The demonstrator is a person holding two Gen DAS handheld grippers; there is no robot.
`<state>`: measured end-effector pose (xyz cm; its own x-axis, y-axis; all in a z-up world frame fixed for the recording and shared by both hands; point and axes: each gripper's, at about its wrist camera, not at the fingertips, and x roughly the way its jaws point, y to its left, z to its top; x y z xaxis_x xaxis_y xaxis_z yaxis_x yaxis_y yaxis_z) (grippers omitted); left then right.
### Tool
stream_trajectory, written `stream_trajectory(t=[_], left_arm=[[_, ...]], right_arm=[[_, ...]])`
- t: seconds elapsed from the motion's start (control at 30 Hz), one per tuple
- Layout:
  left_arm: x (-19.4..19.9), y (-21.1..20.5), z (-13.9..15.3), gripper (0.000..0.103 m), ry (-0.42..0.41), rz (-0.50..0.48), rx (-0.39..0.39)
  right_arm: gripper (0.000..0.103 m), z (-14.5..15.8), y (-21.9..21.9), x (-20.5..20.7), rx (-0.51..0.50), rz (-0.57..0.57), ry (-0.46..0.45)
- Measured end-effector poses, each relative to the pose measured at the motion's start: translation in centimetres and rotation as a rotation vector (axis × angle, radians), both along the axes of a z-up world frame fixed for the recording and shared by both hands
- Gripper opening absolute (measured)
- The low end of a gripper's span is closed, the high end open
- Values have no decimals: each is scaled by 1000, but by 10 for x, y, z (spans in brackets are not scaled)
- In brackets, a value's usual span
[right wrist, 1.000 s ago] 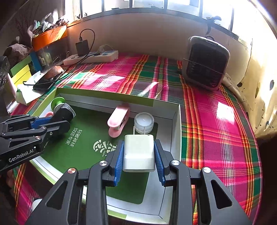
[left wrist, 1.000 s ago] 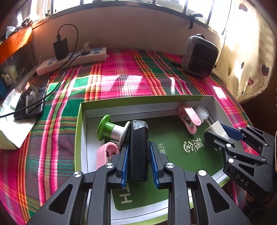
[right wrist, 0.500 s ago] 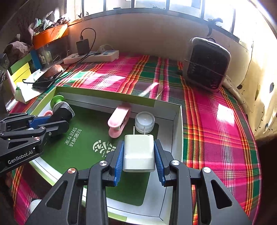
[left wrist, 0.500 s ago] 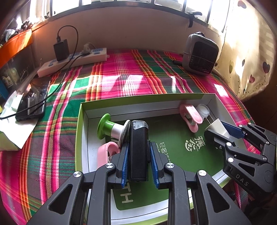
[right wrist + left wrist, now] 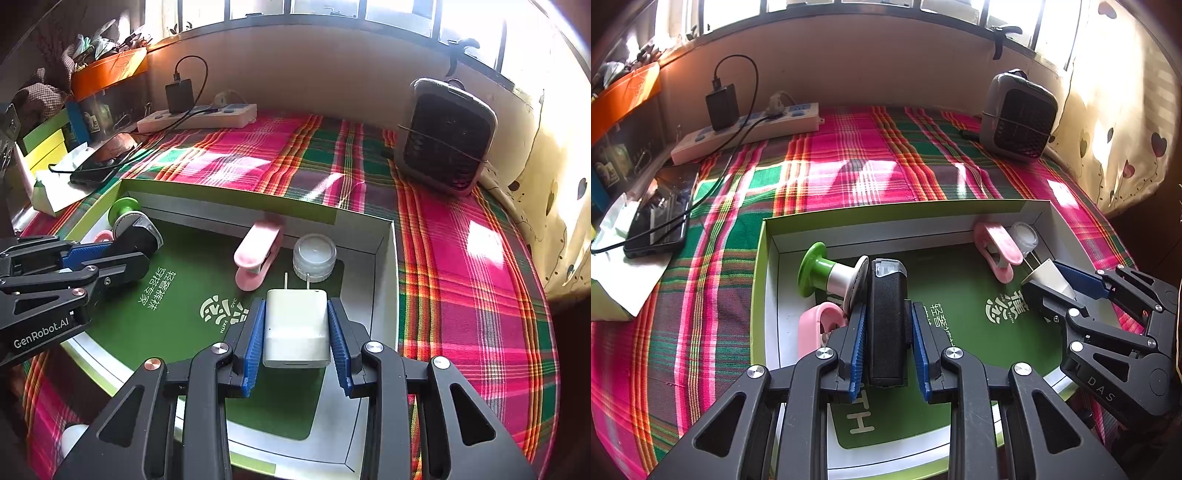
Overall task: Organize rigid objects
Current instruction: 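Lower the black device with the left tool while the right tool lowers the charger into the box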
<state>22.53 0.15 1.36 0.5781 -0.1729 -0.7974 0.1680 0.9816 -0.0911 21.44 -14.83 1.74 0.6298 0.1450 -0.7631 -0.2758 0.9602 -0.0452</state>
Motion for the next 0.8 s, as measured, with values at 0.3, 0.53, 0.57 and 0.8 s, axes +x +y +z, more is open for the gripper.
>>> stream_trajectory(t=[0.3, 0.53, 0.57, 0.8], left_arm=[[-1, -2, -1, 25, 5, -7, 8], [-5, -4, 1, 29, 5, -10, -1], [-7, -5, 1, 30, 3, -11, -3], [-20, -5, 9, 36, -21, -6, 1]], right_arm=[[35, 1, 0, 0, 5, -1, 0], [36, 4, -5, -2, 29, -11, -8], [37, 5, -5, -2, 31, -12, -9], [42, 10, -7, -9, 52, -16, -19]])
